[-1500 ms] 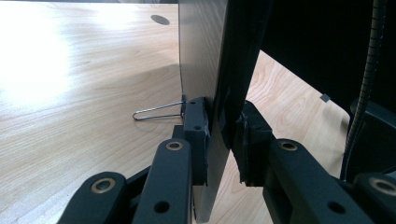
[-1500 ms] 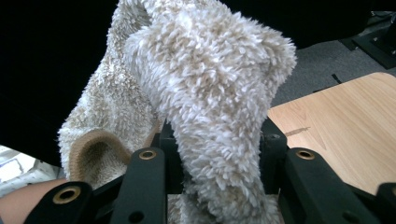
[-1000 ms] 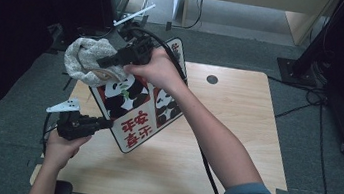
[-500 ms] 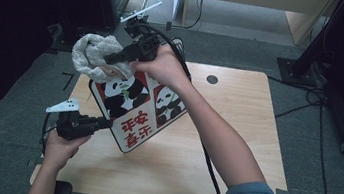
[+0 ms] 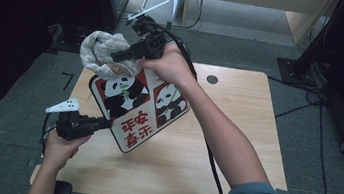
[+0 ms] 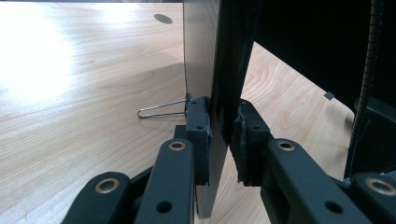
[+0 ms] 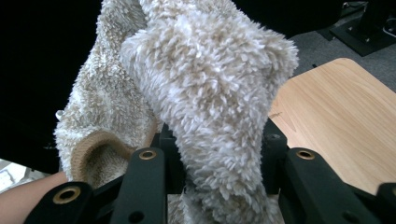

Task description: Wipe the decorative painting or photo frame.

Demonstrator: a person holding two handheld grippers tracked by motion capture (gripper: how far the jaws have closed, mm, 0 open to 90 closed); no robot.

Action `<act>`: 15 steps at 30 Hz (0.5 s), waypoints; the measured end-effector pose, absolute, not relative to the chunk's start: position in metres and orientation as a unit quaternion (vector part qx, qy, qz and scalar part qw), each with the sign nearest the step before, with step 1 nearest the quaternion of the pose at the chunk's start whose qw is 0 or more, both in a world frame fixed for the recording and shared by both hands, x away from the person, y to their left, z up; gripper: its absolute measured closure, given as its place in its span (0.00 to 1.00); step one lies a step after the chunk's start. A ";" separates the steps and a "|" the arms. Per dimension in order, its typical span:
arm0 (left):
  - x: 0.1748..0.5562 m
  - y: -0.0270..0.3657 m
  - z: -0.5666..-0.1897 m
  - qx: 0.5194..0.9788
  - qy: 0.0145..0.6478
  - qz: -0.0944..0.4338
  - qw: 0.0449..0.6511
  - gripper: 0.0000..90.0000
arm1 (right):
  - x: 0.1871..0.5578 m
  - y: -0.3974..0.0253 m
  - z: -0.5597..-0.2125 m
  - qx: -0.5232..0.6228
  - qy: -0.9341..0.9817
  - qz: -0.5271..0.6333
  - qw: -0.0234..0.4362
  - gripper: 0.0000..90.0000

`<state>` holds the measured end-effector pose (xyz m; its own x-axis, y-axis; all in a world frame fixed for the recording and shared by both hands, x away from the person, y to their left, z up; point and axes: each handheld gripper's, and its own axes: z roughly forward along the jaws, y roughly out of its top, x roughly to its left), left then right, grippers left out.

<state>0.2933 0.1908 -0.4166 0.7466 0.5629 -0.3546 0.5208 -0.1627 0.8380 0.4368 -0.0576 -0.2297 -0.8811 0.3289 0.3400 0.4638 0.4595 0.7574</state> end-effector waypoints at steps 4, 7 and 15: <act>0.293 0.191 -0.417 0.762 0.355 0.020 0.540 0.87 | 0.437 -0.060 -0.229 -0.236 -0.851 -0.463 0.069 0.72; 0.293 0.190 -0.416 0.763 0.356 0.022 0.539 0.87 | 0.439 -0.064 -0.229 -0.236 -0.852 -0.462 0.067 0.72; 0.293 0.191 -0.416 0.764 0.356 0.023 0.538 0.88 | 0.442 -0.071 -0.228 -0.243 -0.852 -0.460 0.064 0.72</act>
